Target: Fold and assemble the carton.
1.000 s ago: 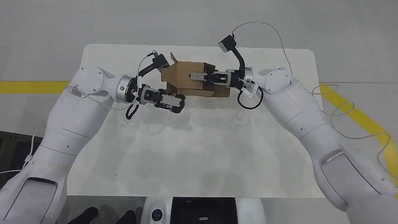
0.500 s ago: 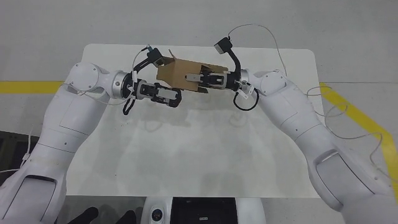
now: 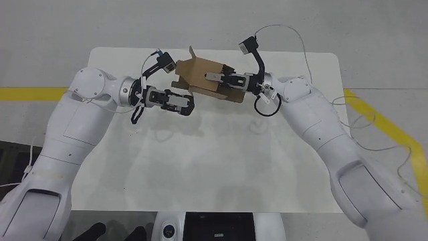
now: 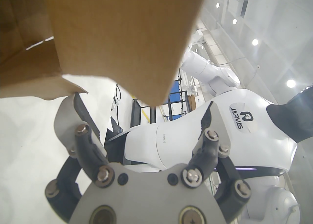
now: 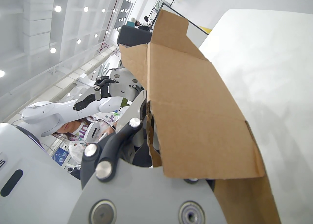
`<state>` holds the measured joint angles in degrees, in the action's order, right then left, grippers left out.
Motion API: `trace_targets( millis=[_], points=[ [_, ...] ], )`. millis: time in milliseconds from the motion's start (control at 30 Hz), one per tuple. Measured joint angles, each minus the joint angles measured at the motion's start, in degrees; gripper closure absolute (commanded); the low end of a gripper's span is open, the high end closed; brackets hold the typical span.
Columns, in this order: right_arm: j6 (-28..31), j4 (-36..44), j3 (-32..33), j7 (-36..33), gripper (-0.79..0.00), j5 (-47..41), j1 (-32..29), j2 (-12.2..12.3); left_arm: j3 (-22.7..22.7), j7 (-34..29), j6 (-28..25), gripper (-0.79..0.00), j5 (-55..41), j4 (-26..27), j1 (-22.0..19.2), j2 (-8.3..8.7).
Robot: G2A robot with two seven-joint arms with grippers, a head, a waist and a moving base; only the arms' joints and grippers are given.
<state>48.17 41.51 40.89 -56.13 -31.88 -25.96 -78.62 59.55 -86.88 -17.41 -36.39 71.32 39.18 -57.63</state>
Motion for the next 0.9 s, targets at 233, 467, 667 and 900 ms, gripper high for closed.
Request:
trace_targets(
  millis=[233, 467, 667, 900],
  points=[
    [-4.6, 2.4, 2.1, -4.6, 0.0, -0.4, -1.0, 2.0, 1.2, 0.3, -0.3, -0.785, 0.8, -1.4, 0.1, 0.26],
    [-9.3, 7.2, 4.7, -9.3, 0.0, -1.0, -3.3, 5.0, 2.7, 1.7, -1.7, -0.785, 3.0, -4.2, -0.6, 0.64],
    [-9.5, 10.5, 8.5, -9.5, 0.0, -0.3, -5.9, 7.9, 3.1, 3.4, -3.2, -0.785, 6.1, -7.8, -1.5, 0.76],
    [-13.4, 17.5, 11.7, -13.4, 0.0, -0.5, -8.3, 11.1, 2.5, 7.8, -6.7, -0.785, 12.5, -9.8, -2.5, 0.72]
  ],
)
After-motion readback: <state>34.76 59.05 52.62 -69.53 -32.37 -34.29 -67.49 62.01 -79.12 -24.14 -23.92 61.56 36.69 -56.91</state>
